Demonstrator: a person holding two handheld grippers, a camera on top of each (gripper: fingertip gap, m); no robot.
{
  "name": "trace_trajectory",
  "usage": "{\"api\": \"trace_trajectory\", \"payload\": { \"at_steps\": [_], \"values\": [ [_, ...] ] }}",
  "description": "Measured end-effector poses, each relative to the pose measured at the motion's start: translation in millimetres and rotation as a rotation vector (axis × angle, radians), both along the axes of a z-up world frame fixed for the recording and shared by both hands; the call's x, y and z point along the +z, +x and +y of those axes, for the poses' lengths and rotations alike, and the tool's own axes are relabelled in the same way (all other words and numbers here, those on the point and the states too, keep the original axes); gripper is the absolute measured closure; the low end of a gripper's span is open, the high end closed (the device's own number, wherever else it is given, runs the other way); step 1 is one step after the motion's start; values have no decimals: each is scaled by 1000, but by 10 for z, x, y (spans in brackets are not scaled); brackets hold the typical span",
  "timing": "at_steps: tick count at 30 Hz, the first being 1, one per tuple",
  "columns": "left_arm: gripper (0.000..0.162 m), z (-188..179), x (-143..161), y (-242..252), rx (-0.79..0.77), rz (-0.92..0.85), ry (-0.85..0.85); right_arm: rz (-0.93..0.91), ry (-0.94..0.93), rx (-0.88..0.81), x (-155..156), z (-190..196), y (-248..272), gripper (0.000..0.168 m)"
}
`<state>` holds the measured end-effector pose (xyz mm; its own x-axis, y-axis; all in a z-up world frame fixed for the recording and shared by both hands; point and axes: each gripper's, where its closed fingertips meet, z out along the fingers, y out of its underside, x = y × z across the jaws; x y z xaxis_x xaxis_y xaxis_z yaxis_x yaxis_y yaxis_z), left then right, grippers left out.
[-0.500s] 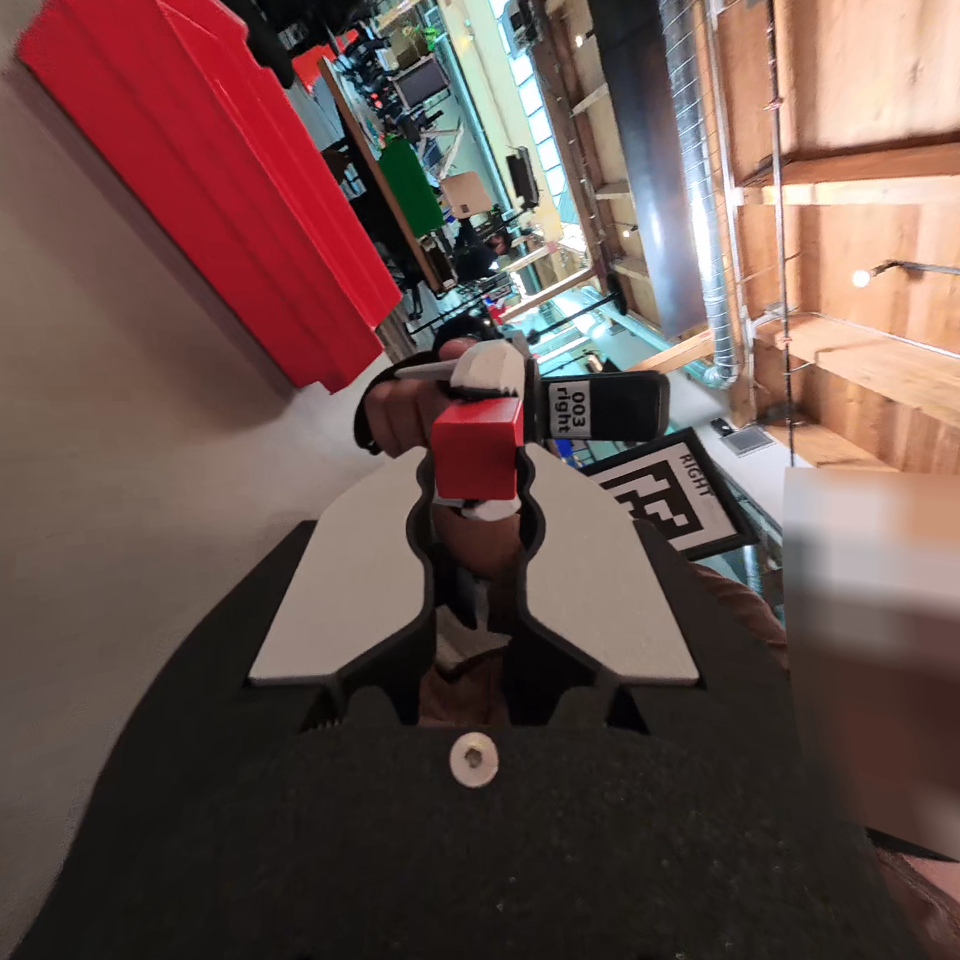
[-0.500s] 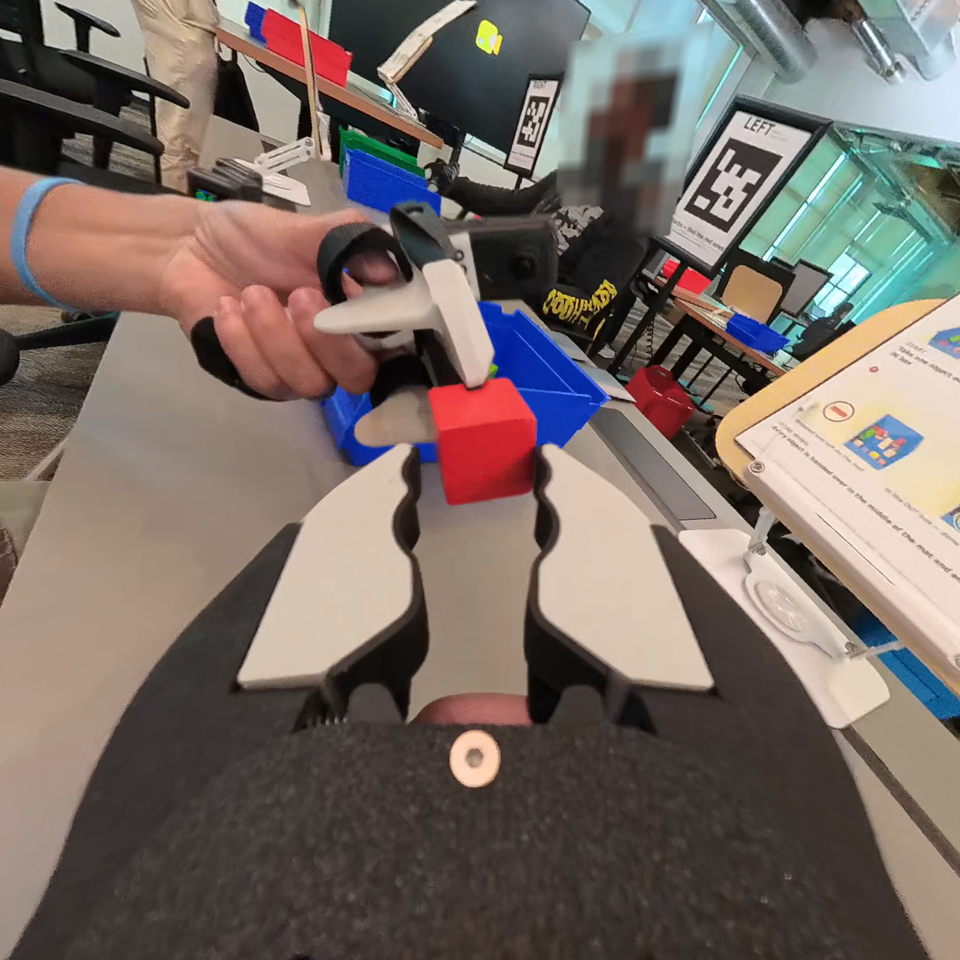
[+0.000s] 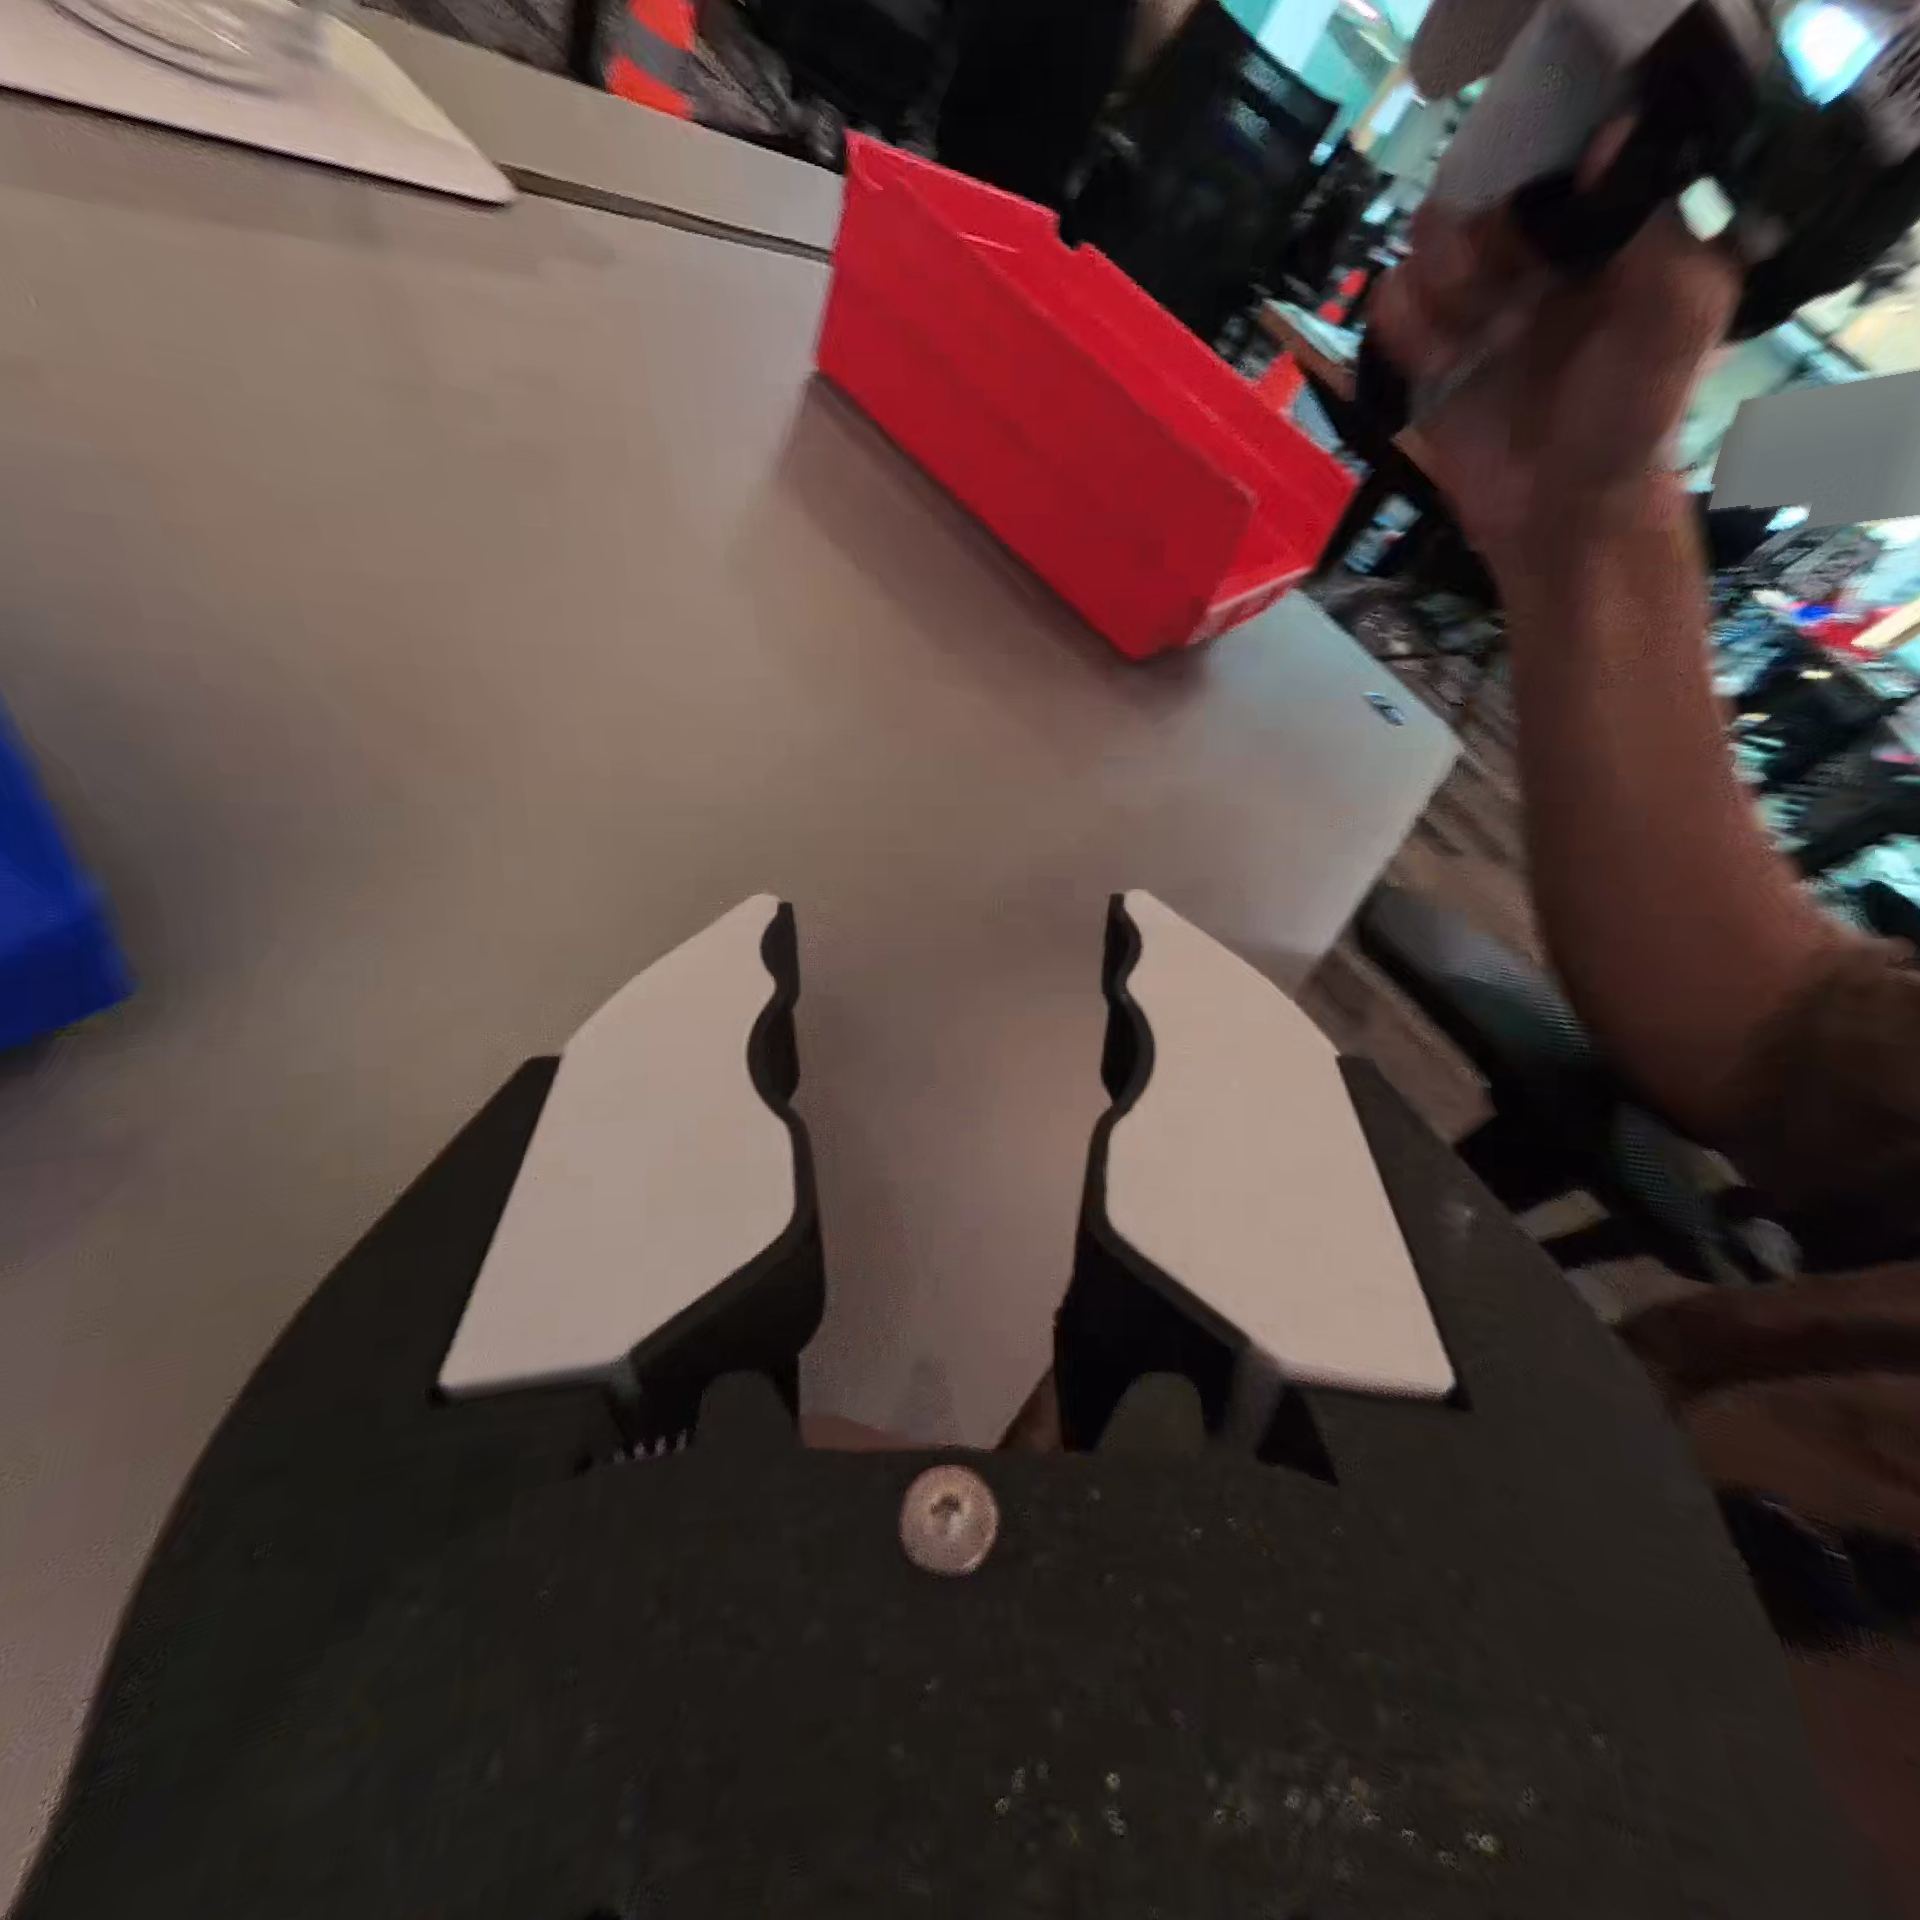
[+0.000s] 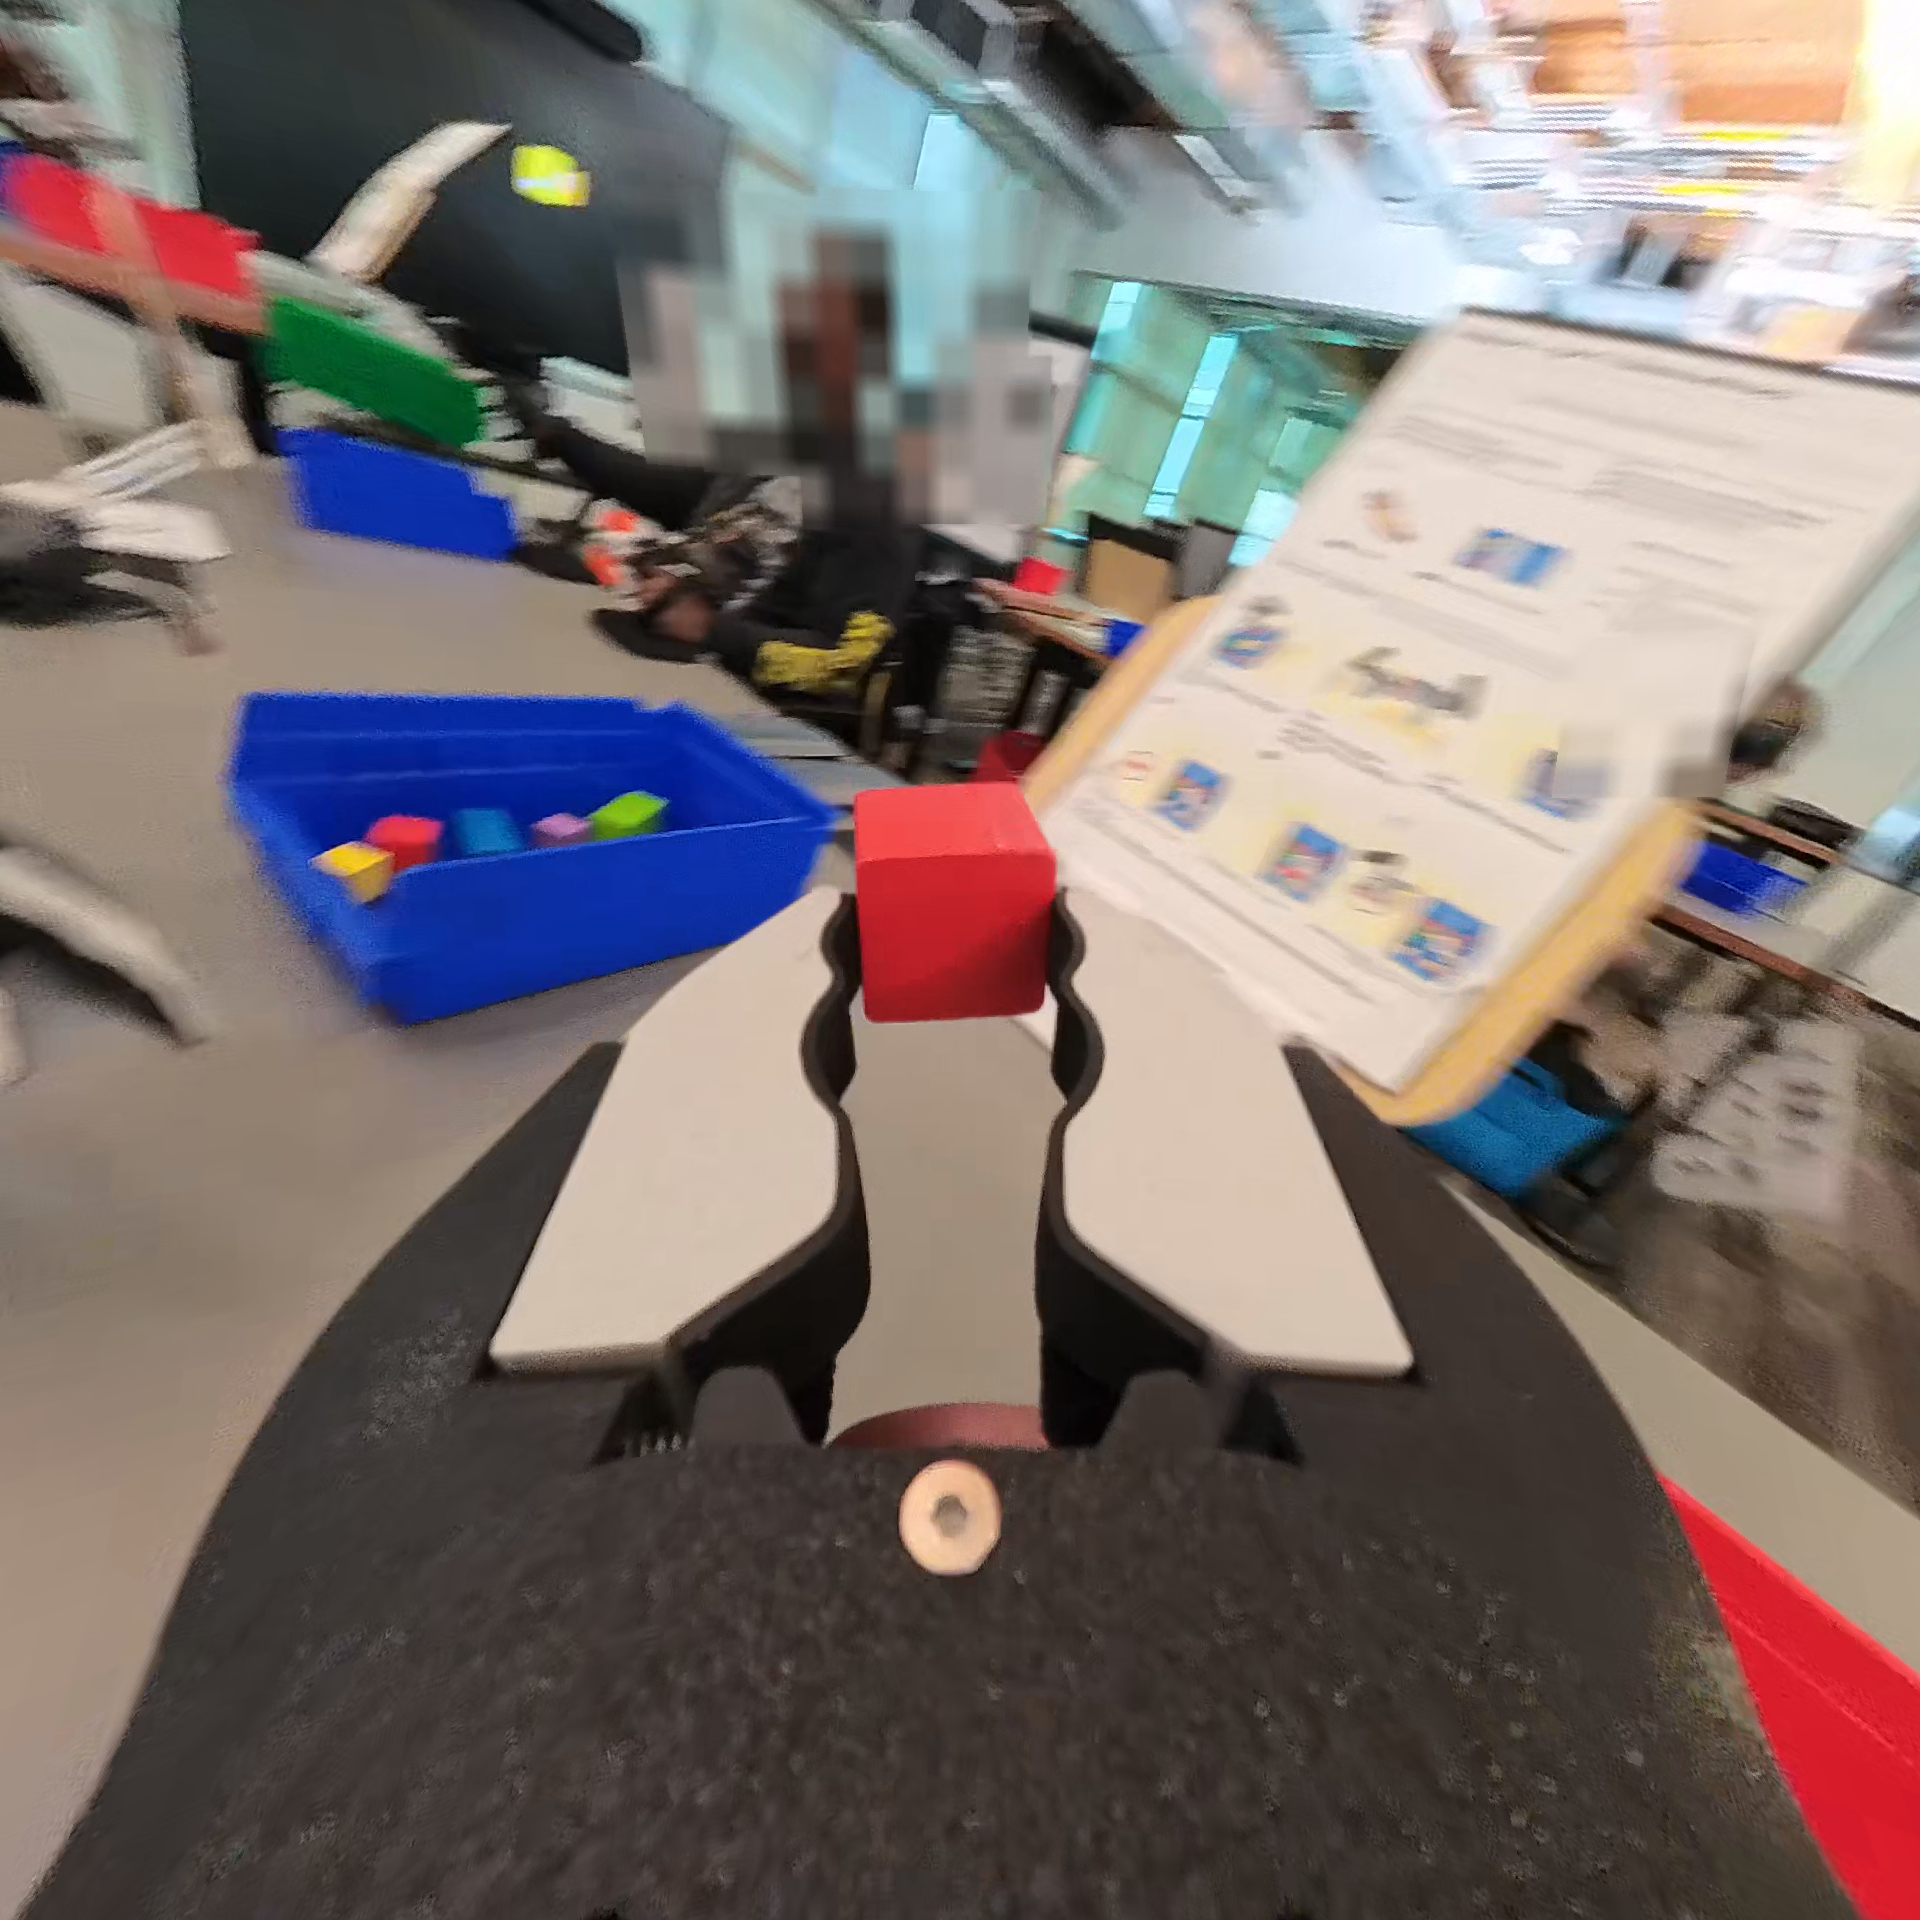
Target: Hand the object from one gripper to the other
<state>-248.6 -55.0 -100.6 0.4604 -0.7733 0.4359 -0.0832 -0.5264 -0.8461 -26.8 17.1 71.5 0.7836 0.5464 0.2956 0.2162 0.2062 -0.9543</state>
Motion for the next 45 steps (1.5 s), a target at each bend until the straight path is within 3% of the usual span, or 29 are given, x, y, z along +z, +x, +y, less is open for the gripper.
{"api": "trace_trajectory", "payload": {
  "at_steps": [3, 5, 10, 15, 22, 28, 31, 33, 37, 40, 42, 45],
  "values": [
    [109, 45, -81, -115, 77, 60, 63, 85, -42, -188, 223, 202, 699, 134],
    [108, 52, -59, -82, 55, 69, 83, 110, -157, -346, 110, 410, 1202, 134],
    [109, 49, -122, -81, 44, 135, 121, -94, -713, -652, -1094, 578, 2101, 134],
    [109, 101, -75, -132, 68, 145, 144, -283, -1161, -686, -2206, 304, 2197, 134],
    [109, 154, -96, -165, 84, 131, 123, -322, -1351, -548, -2558, 146, 1977, 134],
    [109, 172, -166, -153, 83, 169, 127, -428, -1306, -546, -2589, 127, 2018, 133],
    [109, 160, -176, -142, 76, 181, 130, -418, -1277, -548, -2577, 140, 2024, 115],
    [109, 161, -148, -142, 82, 177, 141, -344, -1235, -561, -2403, 137, 2009, 112],
    [109, 110, -90, -138, 70, 154, 135, -194, -887, -613, -1549, 153, 1959, 111],
    [108, 105, -61, -168, 72, 160, 159, 42, -590, -572, -1025, 11, 1738, 115],
    [107, 107, -36, -197, 75, 165, 169, 143, -473, -529, -1005, -211, 1559, 121],
    [107, 103, 36, -226, 69, 160, 185, 172, -412, -531, -1304, -570, 1371, 122]
  ]
}}
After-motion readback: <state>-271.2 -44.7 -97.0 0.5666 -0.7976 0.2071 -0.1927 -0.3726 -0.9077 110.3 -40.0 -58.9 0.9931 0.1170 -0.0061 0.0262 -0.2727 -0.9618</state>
